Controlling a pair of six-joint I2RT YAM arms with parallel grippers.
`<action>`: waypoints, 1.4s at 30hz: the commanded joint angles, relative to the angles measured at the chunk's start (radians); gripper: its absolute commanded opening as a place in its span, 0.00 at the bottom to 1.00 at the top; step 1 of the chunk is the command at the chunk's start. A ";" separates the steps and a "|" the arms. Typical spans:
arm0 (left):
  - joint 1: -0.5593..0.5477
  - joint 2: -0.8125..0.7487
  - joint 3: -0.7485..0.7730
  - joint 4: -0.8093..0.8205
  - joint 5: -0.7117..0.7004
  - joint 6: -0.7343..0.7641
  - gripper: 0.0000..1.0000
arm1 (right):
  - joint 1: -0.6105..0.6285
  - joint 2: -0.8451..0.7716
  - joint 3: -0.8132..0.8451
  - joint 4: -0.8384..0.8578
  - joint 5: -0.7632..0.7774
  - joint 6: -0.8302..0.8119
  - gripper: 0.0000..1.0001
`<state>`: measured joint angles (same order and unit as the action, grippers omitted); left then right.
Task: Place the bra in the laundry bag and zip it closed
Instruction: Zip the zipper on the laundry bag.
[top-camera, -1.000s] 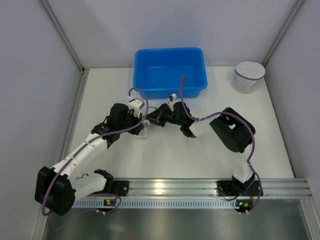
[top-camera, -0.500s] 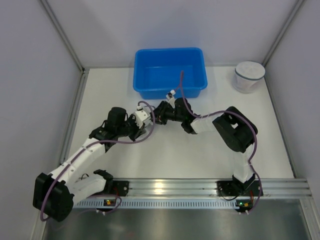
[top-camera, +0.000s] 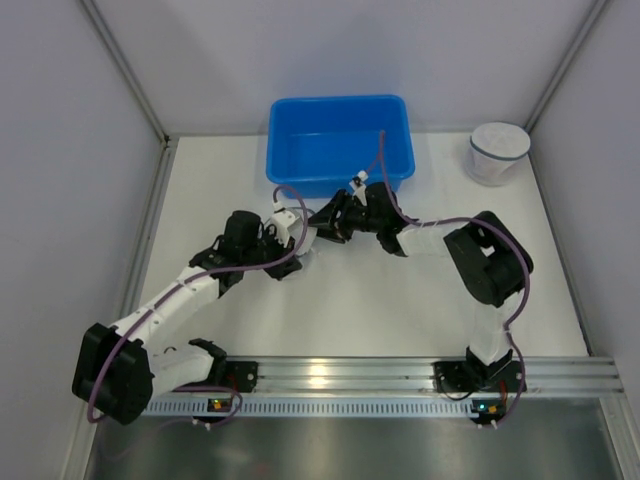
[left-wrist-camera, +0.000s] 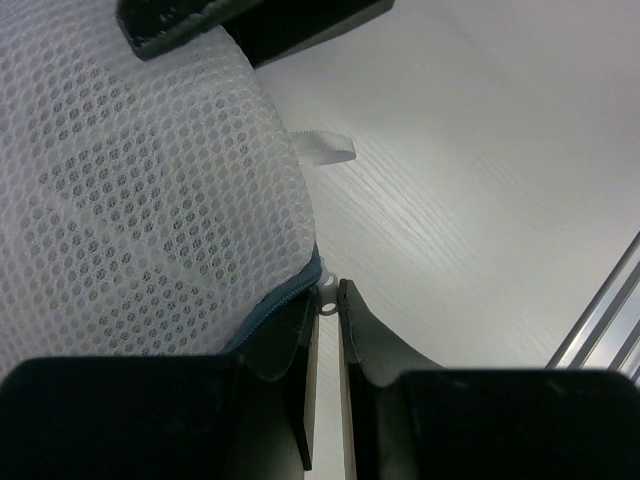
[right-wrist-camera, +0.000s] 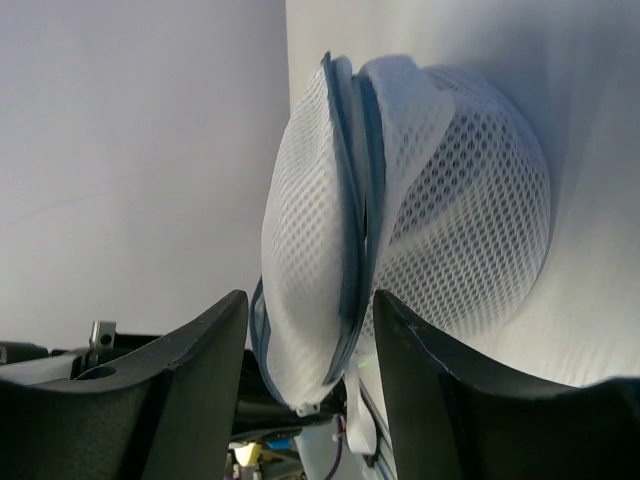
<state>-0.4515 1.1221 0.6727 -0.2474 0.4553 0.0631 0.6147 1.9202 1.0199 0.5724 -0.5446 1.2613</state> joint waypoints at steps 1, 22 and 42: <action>-0.003 0.002 0.031 0.102 -0.004 -0.060 0.00 | -0.015 -0.110 -0.006 -0.098 -0.051 -0.095 0.54; -0.003 -0.022 0.030 0.076 0.005 -0.094 0.00 | 0.057 -0.018 -0.006 0.056 -0.166 0.066 0.29; 0.011 -0.068 0.051 -0.181 -0.004 0.177 0.00 | -0.107 -0.056 0.008 -0.103 -0.138 -0.166 0.00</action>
<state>-0.4473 1.0519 0.6865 -0.3298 0.4290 0.1734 0.5575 1.9064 0.9768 0.5053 -0.7620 1.1900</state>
